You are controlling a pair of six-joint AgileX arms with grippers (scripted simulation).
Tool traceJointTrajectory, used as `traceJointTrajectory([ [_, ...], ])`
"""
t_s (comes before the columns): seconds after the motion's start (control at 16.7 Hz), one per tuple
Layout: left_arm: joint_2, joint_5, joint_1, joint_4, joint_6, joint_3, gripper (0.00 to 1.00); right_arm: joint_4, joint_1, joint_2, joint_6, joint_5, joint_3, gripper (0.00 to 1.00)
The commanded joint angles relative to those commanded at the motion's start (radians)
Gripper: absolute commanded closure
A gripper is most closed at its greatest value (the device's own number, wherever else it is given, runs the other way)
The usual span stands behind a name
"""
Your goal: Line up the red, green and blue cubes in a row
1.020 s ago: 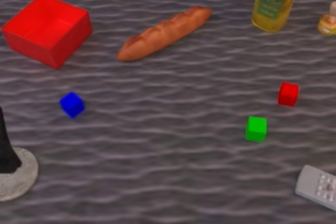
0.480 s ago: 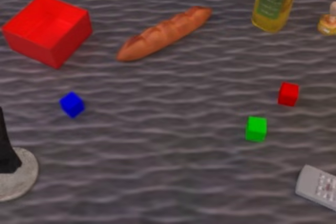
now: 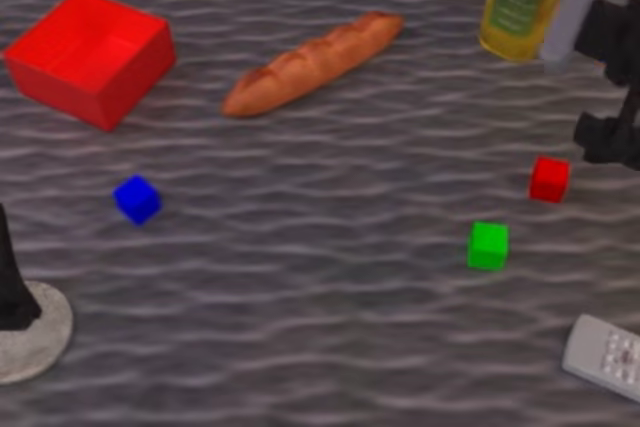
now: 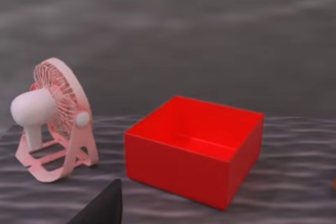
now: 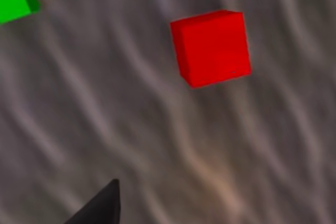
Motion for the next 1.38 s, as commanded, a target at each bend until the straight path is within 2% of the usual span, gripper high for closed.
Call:
traceJointTrajectory([
  [0.36,0.0,0.0,0.0,0.0,0.0,0.0,0.0,-0.158,0.027,0.313,-0.152,-0.002,0.275,0.0],
  [0.84,0.0,0.0,0.0,0.0,0.0,0.0,0.0,-0.168,0.025,0.341,-0.167,-0.003,0.299,0.0],
  [1.38,0.0,0.0,0.0,0.0,0.0,0.0,0.0,0.115,0.031,0.448,-0.165,-0.002,0.124,0.0],
])
